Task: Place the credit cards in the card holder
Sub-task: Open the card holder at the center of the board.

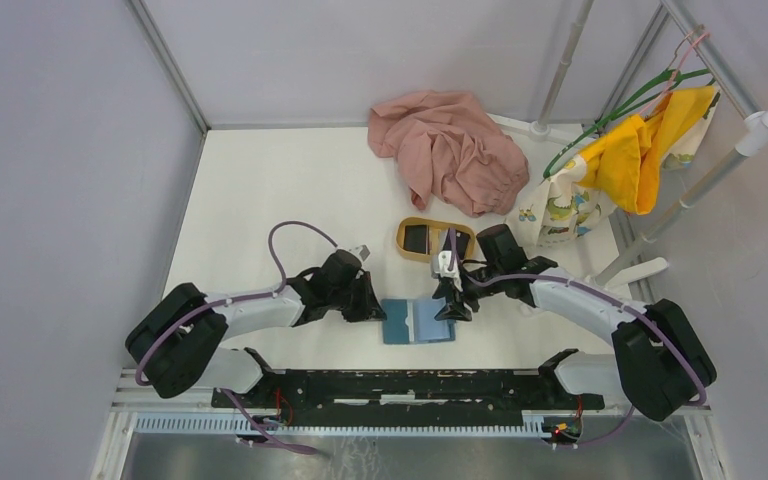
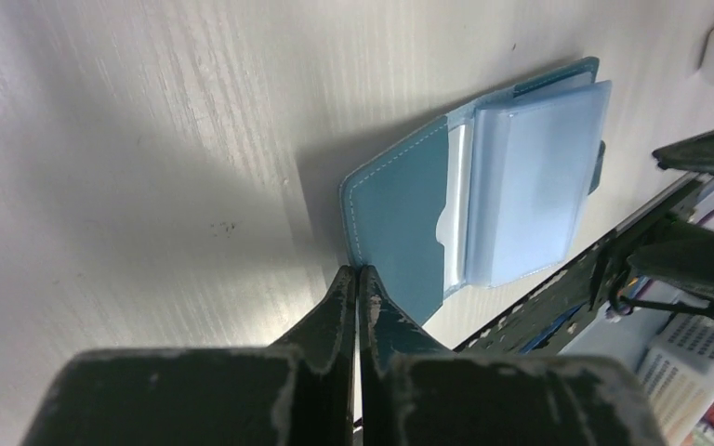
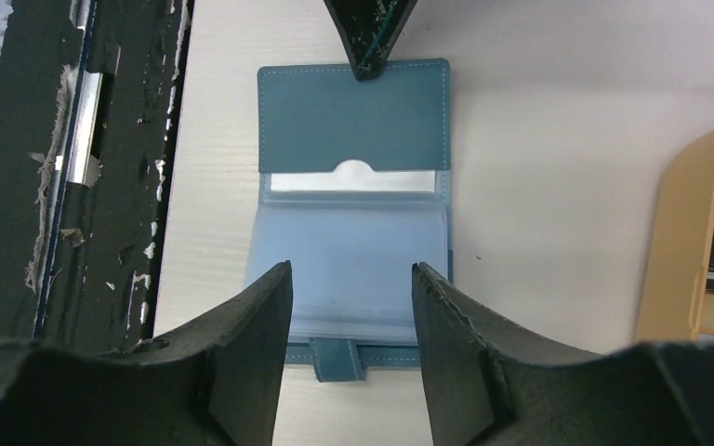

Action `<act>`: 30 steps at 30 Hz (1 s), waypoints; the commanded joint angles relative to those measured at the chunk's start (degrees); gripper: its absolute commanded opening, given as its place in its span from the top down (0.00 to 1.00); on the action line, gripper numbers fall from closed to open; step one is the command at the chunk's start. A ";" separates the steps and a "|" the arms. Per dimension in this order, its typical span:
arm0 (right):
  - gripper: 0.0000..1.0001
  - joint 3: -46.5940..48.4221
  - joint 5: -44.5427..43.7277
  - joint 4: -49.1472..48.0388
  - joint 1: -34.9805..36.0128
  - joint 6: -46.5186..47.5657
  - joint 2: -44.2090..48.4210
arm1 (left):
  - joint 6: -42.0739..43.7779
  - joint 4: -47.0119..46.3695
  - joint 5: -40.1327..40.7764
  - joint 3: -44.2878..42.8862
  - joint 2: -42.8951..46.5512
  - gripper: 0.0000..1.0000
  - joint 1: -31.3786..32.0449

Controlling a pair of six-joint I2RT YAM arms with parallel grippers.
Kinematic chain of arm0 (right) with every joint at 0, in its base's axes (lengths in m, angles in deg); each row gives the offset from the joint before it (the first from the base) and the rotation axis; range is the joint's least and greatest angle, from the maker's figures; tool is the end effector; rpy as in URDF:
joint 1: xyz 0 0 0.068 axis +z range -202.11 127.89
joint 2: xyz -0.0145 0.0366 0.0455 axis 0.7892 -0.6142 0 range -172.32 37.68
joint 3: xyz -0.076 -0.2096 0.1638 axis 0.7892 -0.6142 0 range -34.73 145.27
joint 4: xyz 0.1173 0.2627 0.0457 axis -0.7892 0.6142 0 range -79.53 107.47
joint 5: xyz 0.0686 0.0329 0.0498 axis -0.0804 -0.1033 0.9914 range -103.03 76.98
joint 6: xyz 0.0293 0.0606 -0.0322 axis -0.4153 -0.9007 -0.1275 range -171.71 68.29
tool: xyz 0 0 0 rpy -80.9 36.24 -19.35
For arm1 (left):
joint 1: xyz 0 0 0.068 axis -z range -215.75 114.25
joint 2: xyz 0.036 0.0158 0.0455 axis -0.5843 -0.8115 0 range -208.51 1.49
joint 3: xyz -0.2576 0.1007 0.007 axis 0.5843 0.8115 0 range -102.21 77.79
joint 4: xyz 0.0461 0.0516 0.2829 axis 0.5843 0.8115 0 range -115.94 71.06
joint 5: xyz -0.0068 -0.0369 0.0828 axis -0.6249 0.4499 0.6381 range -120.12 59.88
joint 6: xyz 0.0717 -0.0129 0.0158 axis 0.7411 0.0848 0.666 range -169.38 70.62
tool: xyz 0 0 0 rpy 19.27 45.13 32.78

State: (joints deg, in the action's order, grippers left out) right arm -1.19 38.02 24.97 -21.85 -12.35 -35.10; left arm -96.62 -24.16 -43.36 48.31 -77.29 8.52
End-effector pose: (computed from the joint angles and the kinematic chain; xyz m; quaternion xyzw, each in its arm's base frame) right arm 0.1999 0.1730 0.1494 -0.5996 0.6276 0.3859 0.3124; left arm 0.1893 -0.2046 0.1008 0.0142 0.9373 -0.3129 0.1530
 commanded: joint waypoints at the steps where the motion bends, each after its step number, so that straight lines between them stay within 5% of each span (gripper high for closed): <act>1: 0.45 0.92 3.12 0.05 -0.29 1.30 -0.08 | -8.92 -10.50 5.10 1.35 2.19 0.98 1.33; 10: 0.49 1.79 -10.71 -1.80 -0.31 -2.83 -5.09 | -8.85 -10.78 6.86 0.82 0.06 0.92 4.29; 14: 0.50 1.72 -14.85 -2.29 -0.34 -3.33 -4.85 | -6.14 -4.74 10.75 0.57 1.97 0.49 4.29; 17: 0.51 1.97 -13.42 -1.58 -0.29 -2.71 -4.11 | -3.37 2.04 15.40 -0.64 7.07 0.36 4.32; 24: 0.51 3.39 -0.86 3.31 -0.31 2.30 -2.92 | 1.12 4.95 14.55 -1.55 23.37 0.38 4.33; 30: 0.51 4.16 1.42 5.01 -1.61 3.98 -2.21 | -1.77 -10.93 0.18 0.42 22.35 0.64 4.37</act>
State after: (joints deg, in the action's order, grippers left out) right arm 0.54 35.05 28.82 -22.26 -10.58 -38.92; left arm -98.70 -23.61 -33.89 49.12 -52.20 12.65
